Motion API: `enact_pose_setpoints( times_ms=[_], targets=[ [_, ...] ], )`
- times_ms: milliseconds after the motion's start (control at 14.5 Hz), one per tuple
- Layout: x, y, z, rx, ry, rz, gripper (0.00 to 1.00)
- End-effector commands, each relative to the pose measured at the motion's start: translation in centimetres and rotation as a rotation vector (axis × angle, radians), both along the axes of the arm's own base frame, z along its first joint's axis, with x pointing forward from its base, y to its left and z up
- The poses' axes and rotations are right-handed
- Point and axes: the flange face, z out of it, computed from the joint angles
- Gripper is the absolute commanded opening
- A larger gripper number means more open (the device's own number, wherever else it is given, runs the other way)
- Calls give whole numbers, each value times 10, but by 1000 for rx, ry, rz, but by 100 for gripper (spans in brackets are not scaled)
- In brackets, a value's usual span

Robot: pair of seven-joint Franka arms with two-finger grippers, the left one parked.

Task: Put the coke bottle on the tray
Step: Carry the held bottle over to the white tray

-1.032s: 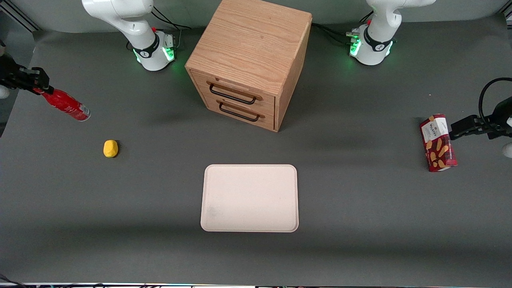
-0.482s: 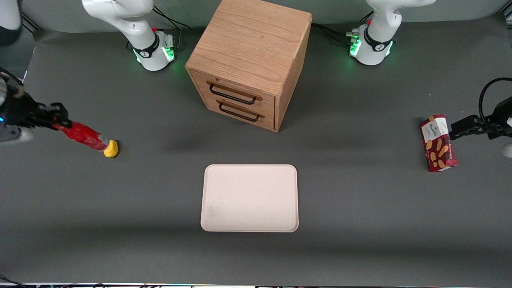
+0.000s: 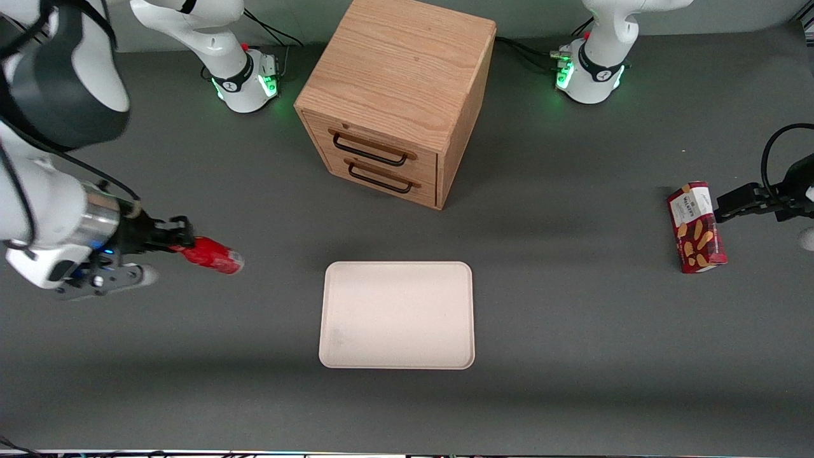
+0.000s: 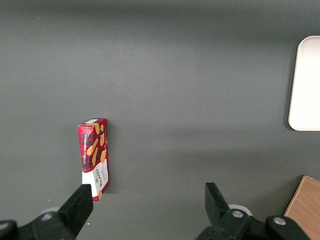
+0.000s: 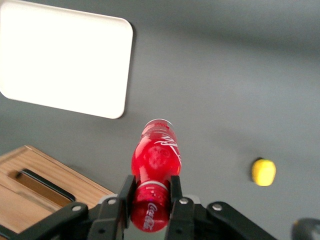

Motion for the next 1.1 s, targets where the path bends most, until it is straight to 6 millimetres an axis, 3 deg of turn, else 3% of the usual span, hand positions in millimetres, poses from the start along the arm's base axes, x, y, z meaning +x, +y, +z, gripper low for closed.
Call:
enact_pose_setpoints(
  times_ms=[0,138,344,688,1032],
  targets=[
    [-3,68,4,-39,-31,-84,0],
    [-7,109,-9,-65,-42,-156,0],
    [-9,146,-24,-59,-65,-243,0],
    [9,154,-56,-77,-120,-254,0],
    [27,170,-110,-86,-162,-234,0]
  ],
)
